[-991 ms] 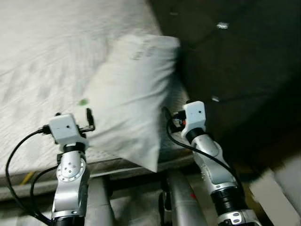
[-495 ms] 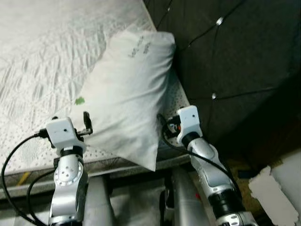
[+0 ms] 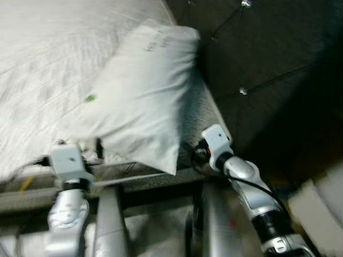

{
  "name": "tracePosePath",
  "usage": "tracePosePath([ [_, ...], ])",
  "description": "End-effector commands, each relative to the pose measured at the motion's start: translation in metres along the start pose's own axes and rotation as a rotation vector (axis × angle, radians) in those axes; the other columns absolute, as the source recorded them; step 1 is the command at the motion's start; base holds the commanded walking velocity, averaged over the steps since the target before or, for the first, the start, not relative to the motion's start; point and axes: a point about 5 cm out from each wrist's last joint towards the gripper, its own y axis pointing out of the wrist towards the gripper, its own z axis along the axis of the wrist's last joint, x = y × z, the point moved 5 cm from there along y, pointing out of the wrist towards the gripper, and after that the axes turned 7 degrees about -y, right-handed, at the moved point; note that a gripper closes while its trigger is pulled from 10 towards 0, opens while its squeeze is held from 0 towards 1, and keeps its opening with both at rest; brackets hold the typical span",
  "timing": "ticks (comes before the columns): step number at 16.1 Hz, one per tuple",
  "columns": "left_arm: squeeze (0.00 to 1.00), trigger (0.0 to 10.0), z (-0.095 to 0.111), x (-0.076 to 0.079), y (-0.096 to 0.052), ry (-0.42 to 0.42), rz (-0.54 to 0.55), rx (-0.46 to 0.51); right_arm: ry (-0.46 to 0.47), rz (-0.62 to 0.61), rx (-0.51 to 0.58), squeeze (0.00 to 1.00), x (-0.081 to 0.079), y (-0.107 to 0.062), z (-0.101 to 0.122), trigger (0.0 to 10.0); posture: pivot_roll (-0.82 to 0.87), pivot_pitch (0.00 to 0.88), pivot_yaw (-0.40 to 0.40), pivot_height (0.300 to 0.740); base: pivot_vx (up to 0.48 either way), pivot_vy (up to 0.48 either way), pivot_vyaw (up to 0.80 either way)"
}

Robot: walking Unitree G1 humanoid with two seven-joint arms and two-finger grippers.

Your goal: Clean up the room

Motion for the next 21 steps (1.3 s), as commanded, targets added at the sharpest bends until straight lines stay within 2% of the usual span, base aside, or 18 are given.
tracePosePath([
  [1,0.00,10.0,-0.011,-0.006,-0.005,0.010,0.011,-0.051,-0.033,0.077,-0.017,0.00,-0.012,0.003,0.004,10.0,0.12,0.149,-0.004,0.526,0.000,0.000,0.00],
  [2,0.00,10.0,-0.011,-0.007,-0.006,0.012,0.013,-0.053,-0.035,0.086,-0.022,0.00,-0.013,0.003,0.004,10.0,0.12,0.149,-0.004,0.526,0.000,0.000,0.00],
  [4,0.00,10.0,0.003,-0.009,-0.004,0.009,0.024,0.007,-0.048,0.149,-0.053,0.00,-0.025,0.003,-0.004,10.0,0.13,0.143,0.002,0.526,0.000,0.000,0.00],
  [6,0.00,10.0,0.010,-0.011,-0.001,0.026,0.019,0.016,0.004,0.146,-0.085,0.00,-0.029,0.009,-0.011,10.0,0.15,0.135,0.014,0.526,0.000,0.000,0.00],
  [9,0.00,10.0,0.008,-0.018,-0.008,0.054,0.012,-0.015,0.083,0.132,-0.075,0.00,-0.021,0.017,-0.004,10.0,0.16,0.132,0.021,0.526,0.000,0.000,0.00],
  [11,0.00,10.0,0.006,-0.019,-0.012,0.053,0.015,-0.025,0.056,0.190,-0.087,0.00,-0.014,0.013,-0.004,10.0,0.16,0.132,0.022,0.526,0.000,0.000,0.00],
  [13,0.00,10.0,0.005,-0.017,-0.012,0.047,0.012,-0.032,0.066,0.231,-0.105,0.00,-0.004,0.007,-0.005,10.0,0.16,0.131,0.024,0.526,0.000,0.000,0.00],
  [15,0.00,10.0,0.004,-0.013,-0.010,0.043,-0.002,-0.040,0.069,0.255,-0.115,0.00,0.017,-0.004,-0.006,10.0,0.14,0.128,0.031,0.526,0.000,0.000,0.00],
  [17,0.00,10.0,0.003,-0.011,-0.007,0.041,-0.014,-0.047,0.159,0.304,-0.139,0.00,0.034,-0.026,-0.010,10.0,0.12,0.128,0.038,0.526,0.000,0.000,0.00],
  [18,0.00,10.0,0.002,-0.011,-0.006,0.040,-0.016,-0.048,0.168,0.317,-0.142,0.00,0.033,-0.029,-0.011,10.0,0.12,0.128,0.040,0.526,0.000,0.000,0.00],
  [19,0.00,10.0,0.002,-0.009,-0.004,0.037,-0.022,-0.048,0.210,0.374,-0.140,0.00,0.026,-0.041,-0.011,10.0,0.10,0.127,0.046,0.526,0.000,0.000,0.00],
  [21,0.00,10.0,0.001,-0.004,0.000,0.028,-0.038,-0.050,0.295,0.523,-0.101,0.00,-0.003,-0.061,0.001,10.0,0.09,0.125,0.051,0.526,0.000,0.000,0.00],
])
